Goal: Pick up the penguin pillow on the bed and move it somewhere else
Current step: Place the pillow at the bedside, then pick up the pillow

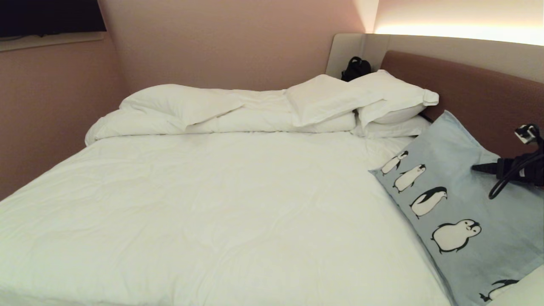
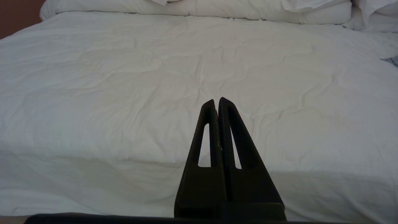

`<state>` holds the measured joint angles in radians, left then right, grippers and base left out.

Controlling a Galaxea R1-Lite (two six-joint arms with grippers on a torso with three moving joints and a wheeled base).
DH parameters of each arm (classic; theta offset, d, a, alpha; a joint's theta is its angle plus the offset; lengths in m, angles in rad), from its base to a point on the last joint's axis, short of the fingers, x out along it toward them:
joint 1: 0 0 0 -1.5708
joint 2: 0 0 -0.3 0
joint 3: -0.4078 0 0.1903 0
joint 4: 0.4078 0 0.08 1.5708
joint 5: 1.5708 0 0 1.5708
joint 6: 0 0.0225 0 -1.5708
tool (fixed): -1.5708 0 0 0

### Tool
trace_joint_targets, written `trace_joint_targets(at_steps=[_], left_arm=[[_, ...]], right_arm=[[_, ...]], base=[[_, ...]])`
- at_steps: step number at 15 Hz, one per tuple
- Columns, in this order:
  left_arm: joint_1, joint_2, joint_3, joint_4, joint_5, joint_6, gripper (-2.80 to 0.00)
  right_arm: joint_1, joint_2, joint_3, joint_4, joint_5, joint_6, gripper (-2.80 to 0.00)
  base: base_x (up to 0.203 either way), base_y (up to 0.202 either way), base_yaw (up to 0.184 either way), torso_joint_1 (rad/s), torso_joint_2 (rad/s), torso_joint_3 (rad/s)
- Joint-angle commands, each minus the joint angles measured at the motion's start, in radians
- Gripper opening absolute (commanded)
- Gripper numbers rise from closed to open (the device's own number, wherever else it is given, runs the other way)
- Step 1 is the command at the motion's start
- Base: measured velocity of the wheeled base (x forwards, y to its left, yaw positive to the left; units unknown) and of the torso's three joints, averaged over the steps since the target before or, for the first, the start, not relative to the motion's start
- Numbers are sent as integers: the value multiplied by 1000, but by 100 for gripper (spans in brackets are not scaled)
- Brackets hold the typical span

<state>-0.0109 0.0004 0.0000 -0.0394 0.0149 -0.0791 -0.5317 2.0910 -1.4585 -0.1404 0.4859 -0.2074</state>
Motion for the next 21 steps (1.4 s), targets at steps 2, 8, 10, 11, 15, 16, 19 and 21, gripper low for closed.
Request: trace_joint_targets(at_steps=[2, 8, 10, 11, 15, 16, 19, 21], left_arm=[[0, 0, 0, -1, 0, -1, -280], [0, 0, 0, -1, 0, -1, -280], [0, 0, 0, -1, 0, -1, -280], [0, 0, 0, -1, 0, 0, -280], [0, 0, 0, -1, 0, -1, -280], [0, 0, 0, -1, 0, -1, -280], [0, 0, 0, -1, 0, -1, -280], [0, 0, 0, -1, 0, -1, -280]], right_arm=[[-8, -83, 0, 4, 8, -1, 0], [-8, -136, 14, 4, 10, 8, 0], [-8, -138, 19, 5, 10, 7, 0], [-8, -136, 27, 5, 11, 7, 0], [-6, -126, 115, -5, 21, 11, 0], [-4, -120, 137, -5, 29, 11, 0], [-1, -115, 175, -4, 27, 12, -280], [-1, -130, 190, -2, 23, 90, -280]], base=[[0, 0, 0, 0, 0, 0], [0, 0, 0, 0, 0, 0], [0, 0, 0, 0, 0, 0], [0, 0, 0, 0, 0, 0], [0, 0, 0, 0, 0, 0], [0, 0, 0, 0, 0, 0], [0, 0, 0, 0, 0, 0], [0, 0, 0, 0, 0, 0]])
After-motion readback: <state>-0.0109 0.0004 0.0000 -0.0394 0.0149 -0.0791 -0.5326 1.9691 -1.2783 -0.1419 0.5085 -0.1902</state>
